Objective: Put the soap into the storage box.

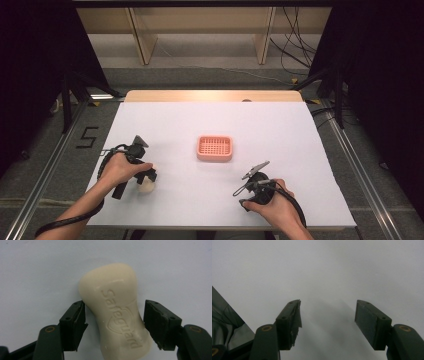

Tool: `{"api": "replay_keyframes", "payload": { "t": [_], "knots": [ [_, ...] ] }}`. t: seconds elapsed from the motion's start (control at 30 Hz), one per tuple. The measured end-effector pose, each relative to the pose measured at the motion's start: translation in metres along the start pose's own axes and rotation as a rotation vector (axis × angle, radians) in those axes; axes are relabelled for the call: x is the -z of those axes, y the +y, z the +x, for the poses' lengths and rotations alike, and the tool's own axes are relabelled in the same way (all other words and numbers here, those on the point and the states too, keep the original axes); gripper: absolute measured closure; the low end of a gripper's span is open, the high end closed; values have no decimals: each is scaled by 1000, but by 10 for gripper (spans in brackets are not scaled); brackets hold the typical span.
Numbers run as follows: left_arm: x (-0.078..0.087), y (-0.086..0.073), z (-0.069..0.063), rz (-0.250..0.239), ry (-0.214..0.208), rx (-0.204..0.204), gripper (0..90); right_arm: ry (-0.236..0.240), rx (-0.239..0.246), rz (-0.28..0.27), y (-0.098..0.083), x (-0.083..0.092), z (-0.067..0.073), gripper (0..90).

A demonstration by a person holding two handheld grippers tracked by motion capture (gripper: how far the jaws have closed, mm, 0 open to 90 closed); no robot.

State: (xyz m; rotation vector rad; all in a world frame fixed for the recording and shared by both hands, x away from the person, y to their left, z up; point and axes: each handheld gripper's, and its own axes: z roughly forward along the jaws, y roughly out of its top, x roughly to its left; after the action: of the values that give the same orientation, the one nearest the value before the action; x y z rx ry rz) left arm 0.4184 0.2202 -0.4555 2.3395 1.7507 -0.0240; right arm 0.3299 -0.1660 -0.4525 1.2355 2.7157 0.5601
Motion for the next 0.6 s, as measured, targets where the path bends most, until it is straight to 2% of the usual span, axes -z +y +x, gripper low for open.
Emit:
{"api": "replay_keyframes", "payload": {
  "t": [0.07, 0.1, 0.13, 0.17, 0.2, 0.27, 0.33, 0.37, 0.4, 0.43, 0.53, 0.57, 0.6],
  "knots": [
    [-3, 0, -5, -15, -13, 84, 351, 4, 9, 2, 0, 0, -1, 380],
    [-3, 1, -3, -2, -8, 51, 355, 7, 25, -4, 0, -1, -2, 380],
    [-3, 1, -3, -2, -8, 51, 362, 6, 26, -3, 0, -1, -2, 380],
    [-4, 2, -2, 8, -2, 30, 371, 7, 23, -2, 0, -1, -1, 379],
    [-4, 1, -4, 33, -2, 47, 377, 10, 18, 2, 0, -1, -1, 379],
    [-5, 2, -4, 51, 5, 34, 395, 12, 18, 2, 0, -2, -1, 378],
    [-6, 2, -4, 49, 7, 31, 410, 12, 27, 1, 0, -2, -1, 378],
    [-7, 3, -7, 40, 14, 48, 418, 12, 13, 5, 0, -2, 0, 378],
    [-7, 3, -7, 40, 14, 48, 427, 12, 13, 5, 0, -2, 0, 378],
    [-7, 3, -6, 56, 27, 7, 431, 11, 21, 3, 0, -3, -1, 378],
    [-6, 4, -6, 70, 35, -8, 446, 18, 18, 6, 0, -3, 0, 378],
    [-6, 4, -7, 76, 49, -39, 451, 17, 17, 6, 0, -3, 0, 378],
    [-6, 5, -7, 84, 52, -52, 454, 17, 17, 7, 0, -3, 0, 378]
  ]
}}
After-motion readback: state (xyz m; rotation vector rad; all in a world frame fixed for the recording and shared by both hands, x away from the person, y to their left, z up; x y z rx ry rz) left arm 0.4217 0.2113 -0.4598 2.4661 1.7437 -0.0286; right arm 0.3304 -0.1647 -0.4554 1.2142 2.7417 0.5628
